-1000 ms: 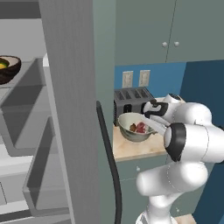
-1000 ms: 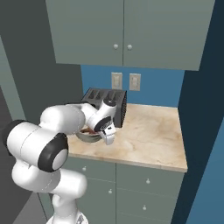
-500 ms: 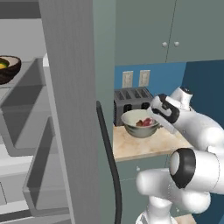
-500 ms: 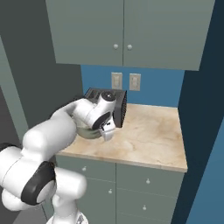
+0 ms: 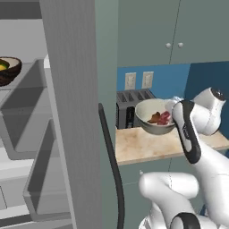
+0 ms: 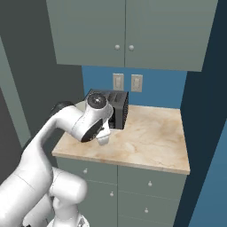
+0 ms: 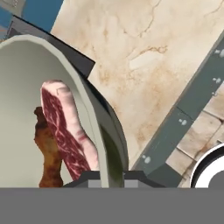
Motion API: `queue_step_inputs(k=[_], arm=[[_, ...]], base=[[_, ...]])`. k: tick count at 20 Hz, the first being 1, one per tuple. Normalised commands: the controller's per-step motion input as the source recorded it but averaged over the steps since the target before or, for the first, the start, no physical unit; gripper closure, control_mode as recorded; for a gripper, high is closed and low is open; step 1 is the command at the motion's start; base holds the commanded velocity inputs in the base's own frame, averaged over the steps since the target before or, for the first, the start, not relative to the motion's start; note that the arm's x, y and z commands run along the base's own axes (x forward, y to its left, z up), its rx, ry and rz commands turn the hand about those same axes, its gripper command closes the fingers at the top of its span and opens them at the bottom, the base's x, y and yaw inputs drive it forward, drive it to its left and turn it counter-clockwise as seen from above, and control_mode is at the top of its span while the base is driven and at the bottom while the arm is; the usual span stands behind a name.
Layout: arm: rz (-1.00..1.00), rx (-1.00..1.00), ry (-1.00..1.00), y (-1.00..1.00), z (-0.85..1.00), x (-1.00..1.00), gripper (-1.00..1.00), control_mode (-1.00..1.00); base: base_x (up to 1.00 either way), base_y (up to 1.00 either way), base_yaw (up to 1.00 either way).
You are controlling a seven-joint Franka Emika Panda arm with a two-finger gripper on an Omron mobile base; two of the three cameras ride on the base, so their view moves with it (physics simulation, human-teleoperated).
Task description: Place the bowl with the avocado and lemon on the top shelf of the fridge. Place the bowl with the chicken drumstick and steak on the second highest shelf of the fridge.
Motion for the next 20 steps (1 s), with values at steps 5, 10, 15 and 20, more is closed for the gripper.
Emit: queue_step_inputs(k=[5,10,15,20], arm=[[-0.16,0.00,-0.07,-0.10,0.89,-0.82,1.00,-1.00],[-0.10,0.00,0.05,0.00,0.77,-0.49,1.00,-1.00],[-0.01,0.00,0.08,0.00,0.26,-0.05,1.00,-1.00],[0.00,0.00,0.00,0.00,0.00,0.00,1.00,1.00]], base=[[0.00,0.00,0.00],[0.00,0.00,0.00],[0.00,0.00,0.00],[-0.41,-0.22,0.00]])
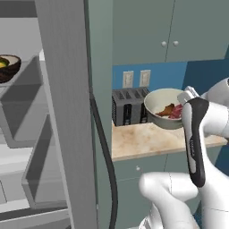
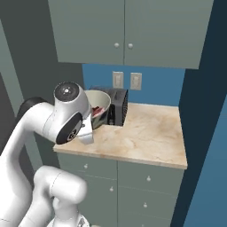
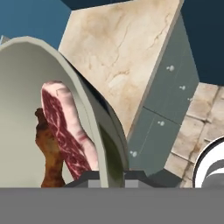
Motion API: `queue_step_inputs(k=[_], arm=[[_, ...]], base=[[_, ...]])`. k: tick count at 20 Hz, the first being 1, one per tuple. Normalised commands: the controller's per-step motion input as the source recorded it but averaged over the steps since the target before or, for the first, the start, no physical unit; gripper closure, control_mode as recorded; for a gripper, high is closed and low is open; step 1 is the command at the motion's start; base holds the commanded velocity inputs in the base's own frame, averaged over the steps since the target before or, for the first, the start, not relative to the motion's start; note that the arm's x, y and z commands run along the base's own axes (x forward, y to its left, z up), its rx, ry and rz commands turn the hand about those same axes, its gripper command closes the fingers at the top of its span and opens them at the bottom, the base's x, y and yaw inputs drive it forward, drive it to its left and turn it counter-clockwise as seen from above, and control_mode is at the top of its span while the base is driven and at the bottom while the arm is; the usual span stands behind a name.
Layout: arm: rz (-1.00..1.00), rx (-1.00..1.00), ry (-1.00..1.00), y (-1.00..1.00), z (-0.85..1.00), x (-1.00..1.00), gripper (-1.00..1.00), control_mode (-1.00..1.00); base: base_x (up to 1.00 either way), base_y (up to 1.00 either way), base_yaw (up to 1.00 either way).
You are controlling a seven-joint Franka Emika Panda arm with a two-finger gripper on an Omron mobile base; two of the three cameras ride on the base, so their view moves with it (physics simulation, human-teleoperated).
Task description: Place the bowl with the avocado and lemon on the top shelf of the fridge. Place the bowl with the chicken drumstick and steak on the second highest shelf of the fridge.
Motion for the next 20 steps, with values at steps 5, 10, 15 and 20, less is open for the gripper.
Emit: queue_step_inputs(k=[5,10,15,20], arm=[[0.00,0.00,0.00,0.00,0.00,0.00,1.00,1.00],[0.00,0.00,0.00,0.00,0.00,0.00,1.00,1.00],[0.00,0.00,0.00,0.00,0.00,0.00,1.00,1.00],[0.00,0.00,0.00,0.00,0.00,0.00,1.00,1.00]], base=[[-1.00,-0.45,0.00],[-1.00,-0.24,0.00],[-1.00,0.00,0.00],[-1.00,0.00,0.00]])
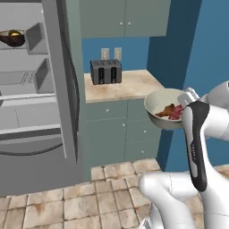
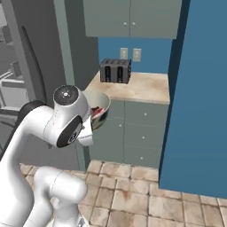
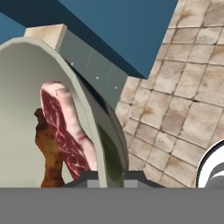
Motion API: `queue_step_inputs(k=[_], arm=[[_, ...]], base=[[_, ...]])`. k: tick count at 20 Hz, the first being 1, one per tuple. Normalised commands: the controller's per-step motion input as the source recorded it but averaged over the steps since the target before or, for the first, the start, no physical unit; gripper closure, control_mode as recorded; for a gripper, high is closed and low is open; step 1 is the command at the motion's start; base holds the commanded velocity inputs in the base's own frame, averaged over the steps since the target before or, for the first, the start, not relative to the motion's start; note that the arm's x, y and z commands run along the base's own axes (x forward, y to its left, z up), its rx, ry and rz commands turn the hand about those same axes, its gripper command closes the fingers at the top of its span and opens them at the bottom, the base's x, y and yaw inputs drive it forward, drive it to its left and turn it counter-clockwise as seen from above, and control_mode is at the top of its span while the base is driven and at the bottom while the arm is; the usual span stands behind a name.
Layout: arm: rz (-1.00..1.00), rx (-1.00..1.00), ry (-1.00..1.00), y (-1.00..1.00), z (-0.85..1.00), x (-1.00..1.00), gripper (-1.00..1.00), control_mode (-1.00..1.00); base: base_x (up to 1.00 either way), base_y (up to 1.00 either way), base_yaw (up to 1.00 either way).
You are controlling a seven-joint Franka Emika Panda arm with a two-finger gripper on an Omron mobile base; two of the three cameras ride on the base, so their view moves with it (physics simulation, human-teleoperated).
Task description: Place the bowl with the avocado and lemon on the top shelf of the fridge. Place the bowl with the chicken drumstick and steak on the second highest shelf of the fridge.
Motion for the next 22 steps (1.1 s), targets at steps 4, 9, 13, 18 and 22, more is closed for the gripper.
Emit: queue_step_inputs(k=[4,9,13,18,22], arm=[[0.00,0.00,0.00,0.00,0.00,0.00,1.00,1.00],[0.00,0.00,0.00,0.00,0.00,0.00,1.00,1.00],[0.00,0.00,0.00,0.00,0.00,0.00,1.00,1.00],[0.00,0.00,0.00,0.00,0.00,0.00,1.00,1.00],[0.00,0.00,0.00,0.00,0.00,0.00,1.00,1.00]], base=[[-1.00,0.17,0.04],[-0.98,0.66,0.14],[-0.97,0.86,0.19],[-0.99,0.69,0.42],[-0.93,0.85,0.55]])
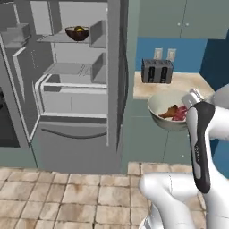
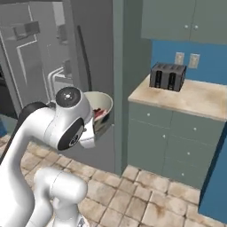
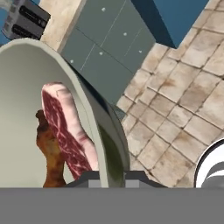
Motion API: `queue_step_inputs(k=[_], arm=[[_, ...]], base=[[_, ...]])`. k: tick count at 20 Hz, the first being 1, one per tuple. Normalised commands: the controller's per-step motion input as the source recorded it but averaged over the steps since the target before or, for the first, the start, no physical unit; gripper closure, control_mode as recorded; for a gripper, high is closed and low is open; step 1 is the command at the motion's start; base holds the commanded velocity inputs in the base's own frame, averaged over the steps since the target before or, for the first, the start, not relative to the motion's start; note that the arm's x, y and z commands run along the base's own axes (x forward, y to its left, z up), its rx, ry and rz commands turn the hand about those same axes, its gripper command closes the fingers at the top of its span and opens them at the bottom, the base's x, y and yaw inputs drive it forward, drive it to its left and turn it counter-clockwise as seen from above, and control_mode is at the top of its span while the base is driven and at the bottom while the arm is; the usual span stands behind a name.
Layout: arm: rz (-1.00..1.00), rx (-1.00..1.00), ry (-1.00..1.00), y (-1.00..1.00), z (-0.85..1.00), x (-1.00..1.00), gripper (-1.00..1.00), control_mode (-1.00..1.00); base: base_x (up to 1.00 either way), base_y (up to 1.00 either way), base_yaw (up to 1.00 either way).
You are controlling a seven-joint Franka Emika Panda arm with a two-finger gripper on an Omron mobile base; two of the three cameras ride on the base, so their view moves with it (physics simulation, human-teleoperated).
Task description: Place the bowl with the avocado and lemon on the top shelf of the fridge. Place the bowl with the chicken drumstick and steak on the second highest shelf of the fridge.
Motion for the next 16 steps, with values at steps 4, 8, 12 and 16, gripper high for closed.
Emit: queue_step_inputs(k=[4,8,12,16], arm=[[0.00,0.00,0.00,0.00,0.00,0.00,1.00,1.00],[0.00,0.00,0.00,0.00,0.00,0.00,1.00,1.00],[0.00,0.00,0.00,0.00,0.00,0.00,1.00,1.00],[0.00,0.00,0.00,0.00,0.00,0.00,1.00,1.00]], base=[[-0.72,0.89,0.63],[-0.55,0.99,0.63],[-0.22,1.00,0.53],[0.20,0.71,0.14]])
